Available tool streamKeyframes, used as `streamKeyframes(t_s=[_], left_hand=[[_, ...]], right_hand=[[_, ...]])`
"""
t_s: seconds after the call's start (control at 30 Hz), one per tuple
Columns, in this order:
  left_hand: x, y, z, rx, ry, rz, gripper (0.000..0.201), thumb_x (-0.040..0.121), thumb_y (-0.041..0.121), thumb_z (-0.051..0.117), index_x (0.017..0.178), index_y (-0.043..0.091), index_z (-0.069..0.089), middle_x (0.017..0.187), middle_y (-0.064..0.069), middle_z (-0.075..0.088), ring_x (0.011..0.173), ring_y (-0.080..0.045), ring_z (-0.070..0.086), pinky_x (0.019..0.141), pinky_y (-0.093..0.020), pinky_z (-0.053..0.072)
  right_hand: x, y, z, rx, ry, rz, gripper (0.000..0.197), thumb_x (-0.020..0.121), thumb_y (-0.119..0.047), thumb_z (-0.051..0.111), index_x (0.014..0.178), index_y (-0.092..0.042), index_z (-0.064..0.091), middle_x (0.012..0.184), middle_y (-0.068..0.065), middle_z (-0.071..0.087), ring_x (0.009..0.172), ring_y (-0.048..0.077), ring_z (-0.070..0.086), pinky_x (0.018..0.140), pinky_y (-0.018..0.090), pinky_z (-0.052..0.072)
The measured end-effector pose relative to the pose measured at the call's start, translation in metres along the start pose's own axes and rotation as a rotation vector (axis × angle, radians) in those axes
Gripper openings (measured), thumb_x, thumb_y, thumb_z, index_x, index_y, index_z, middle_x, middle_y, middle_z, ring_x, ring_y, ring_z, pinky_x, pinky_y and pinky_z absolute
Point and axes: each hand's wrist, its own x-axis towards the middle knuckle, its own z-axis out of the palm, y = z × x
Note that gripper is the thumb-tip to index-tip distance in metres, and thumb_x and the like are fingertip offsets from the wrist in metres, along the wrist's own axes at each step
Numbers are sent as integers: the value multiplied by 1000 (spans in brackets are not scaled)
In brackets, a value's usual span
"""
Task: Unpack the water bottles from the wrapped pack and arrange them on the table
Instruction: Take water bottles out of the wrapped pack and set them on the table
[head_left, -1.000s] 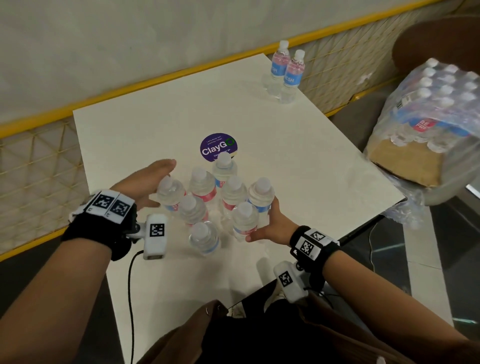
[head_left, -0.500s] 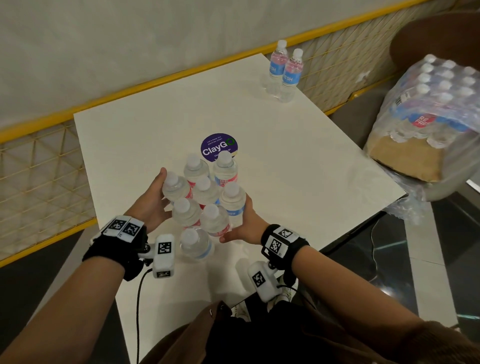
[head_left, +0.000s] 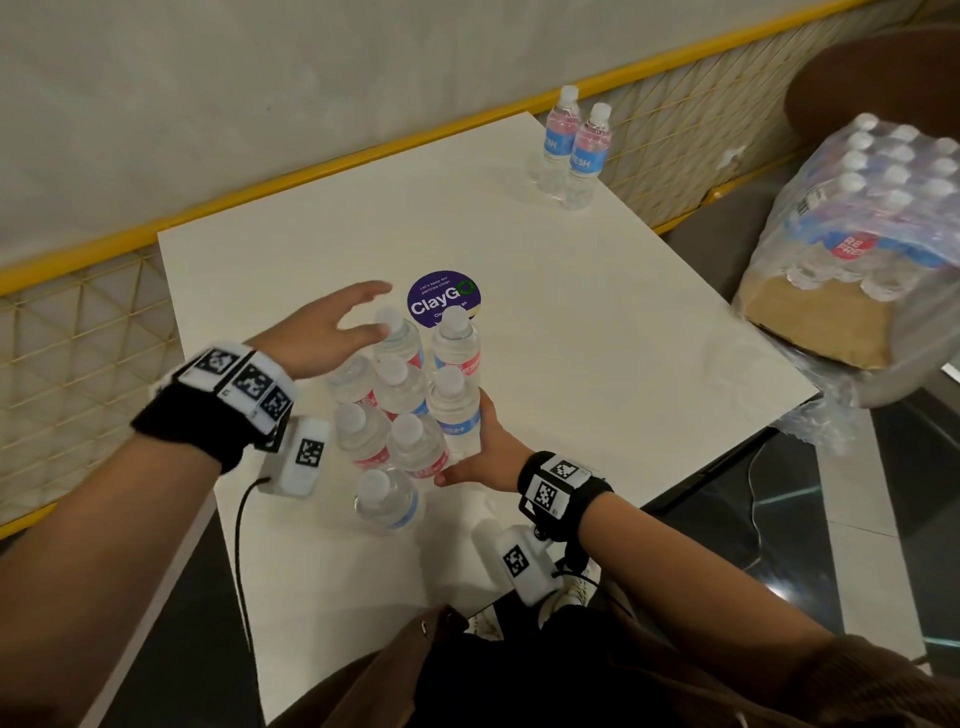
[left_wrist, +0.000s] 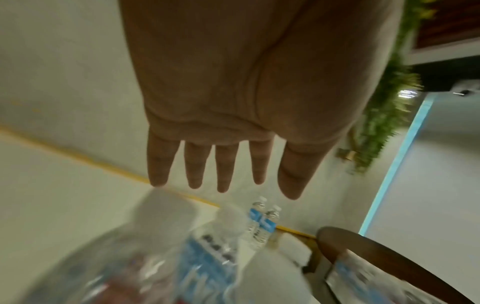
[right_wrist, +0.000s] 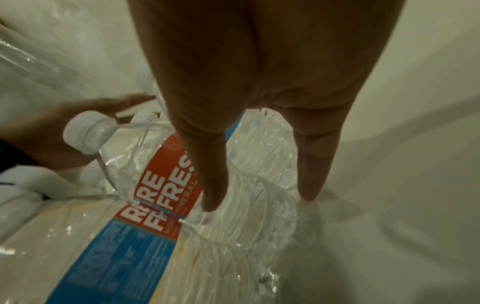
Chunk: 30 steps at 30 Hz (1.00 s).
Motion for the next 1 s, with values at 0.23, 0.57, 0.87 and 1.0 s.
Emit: streamKeyframes(t_s=[0.23, 0.57, 0.87, 1.0], left_hand=[[22, 75, 26, 441, -222, 168, 49, 98, 30, 46, 145, 25, 34, 152, 6, 32, 138, -15, 33, 107, -23, 25], [35, 86, 34, 617, -304, 157, 43, 97, 31, 47, 138, 19, 46, 147, 0, 41, 134, -19, 39, 108, -28, 29], [64, 158, 95, 548, -301, 439, 42, 95, 37, 49, 135, 23, 46, 144, 6, 40, 131, -14, 41, 107, -26, 30], [93, 196, 148, 536, -343, 495, 45, 94, 35, 51, 136, 19, 45, 146, 0, 37, 135, -17, 37, 111, -29, 28]], right_hand=[[-6, 0, -5, 53, 6, 111, 109, 71, -14, 80, 148, -22, 4, 129, 0, 41, 115, 24, 51, 87, 39, 50], [-3, -1, -8, -118, -4, 116, 107, 72, -20, 81, 150, -17, 7, 143, 6, 40, 130, 23, 43, 106, 31, 37], [-28, 1, -177, 97, 268, 270, 44, 85, -8, 66, 126, -6, 50, 90, -1, 61, 81, 14, 57, 68, 24, 48], [-41, 8, -274, 206, 542, 260, 39, 86, -10, 64, 124, -6, 54, 94, 3, 62, 88, 16, 59, 79, 30, 51]])
